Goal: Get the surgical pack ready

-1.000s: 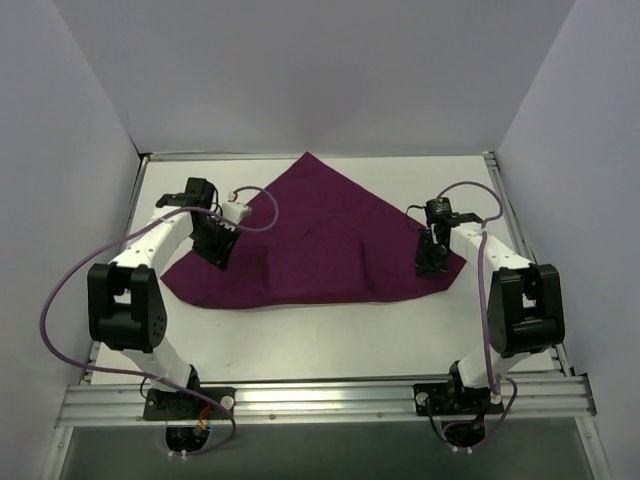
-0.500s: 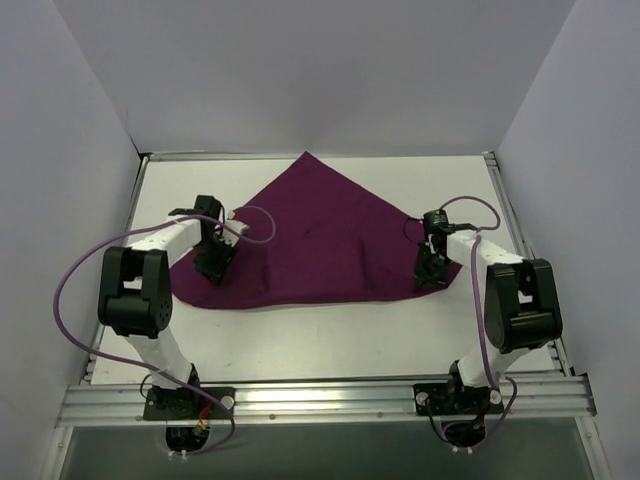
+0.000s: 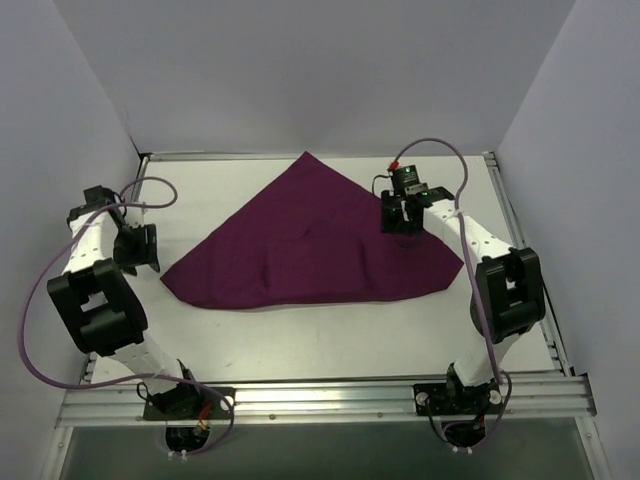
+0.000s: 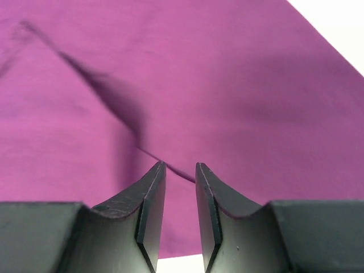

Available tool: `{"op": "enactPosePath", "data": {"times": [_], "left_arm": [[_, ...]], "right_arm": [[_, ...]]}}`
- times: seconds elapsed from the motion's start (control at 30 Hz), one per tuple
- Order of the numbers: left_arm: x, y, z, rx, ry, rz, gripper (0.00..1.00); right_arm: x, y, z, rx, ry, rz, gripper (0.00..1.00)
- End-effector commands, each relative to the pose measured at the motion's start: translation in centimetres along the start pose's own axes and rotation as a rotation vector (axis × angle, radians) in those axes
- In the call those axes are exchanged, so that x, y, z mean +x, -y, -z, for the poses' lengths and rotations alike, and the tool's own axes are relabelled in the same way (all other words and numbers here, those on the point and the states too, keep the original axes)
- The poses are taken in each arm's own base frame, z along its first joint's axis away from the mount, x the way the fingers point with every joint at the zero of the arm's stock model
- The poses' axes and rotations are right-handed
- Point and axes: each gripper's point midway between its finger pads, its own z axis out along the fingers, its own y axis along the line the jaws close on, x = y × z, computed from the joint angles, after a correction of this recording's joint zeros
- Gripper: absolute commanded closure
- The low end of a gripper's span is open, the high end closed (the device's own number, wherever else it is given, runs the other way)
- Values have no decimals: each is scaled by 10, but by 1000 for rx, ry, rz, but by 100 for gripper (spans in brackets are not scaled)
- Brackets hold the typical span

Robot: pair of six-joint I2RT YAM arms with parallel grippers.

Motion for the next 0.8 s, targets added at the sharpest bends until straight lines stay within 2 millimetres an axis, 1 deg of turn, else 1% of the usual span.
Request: {"op": "enactPosePath", "data": {"times": [0.0,0.03,0.07,0.1,0.27,0.33,0.4,0.43,0.47,0.6,0.63,0.67,0.7,0.73,0.77], "left_arm": [[23,2,-11,55,-114,86,33],[22,2,-14,58,-116,83,32],[19,1,-18,61,-117,80,29],[16,0,-25,69,-129,82,27],[2,1,-42,102,-131,92,27],[3,3,-51,111,-148,93,27],[8,3,-64,103,-184,95,27],[8,3,-67,97,-191,94,28],[10,5,-73,101,-211,96,31],[8,20,-81,114,-224,63,37],[12,27,-84,116,-237,40,38],[15,27,-87,95,-250,30,40],[20,28,-92,85,-277,28,47],[20,27,-93,85,-275,27,47],[23,27,-96,87,-287,32,49]], "right_arm": [[11,-15,-14,-20,-58,50,75],[13,-19,-16,-26,-63,54,75],[17,-22,-19,-32,-75,60,75],[18,-24,-19,-38,-77,63,75],[30,-23,-22,-39,-101,58,75],[39,-22,-24,-37,-122,53,74],[42,-23,-25,-39,-130,40,75],[44,-23,-26,-40,-132,36,75],[44,-23,-26,-39,-133,28,75],[46,-21,-28,-21,-143,25,75],[43,-23,-28,-22,-139,27,75],[44,-23,-28,-19,-142,30,75],[45,-24,-28,-16,-146,38,75],[45,-25,-28,-17,-146,39,75],[46,-26,-29,-21,-149,40,75]]}}
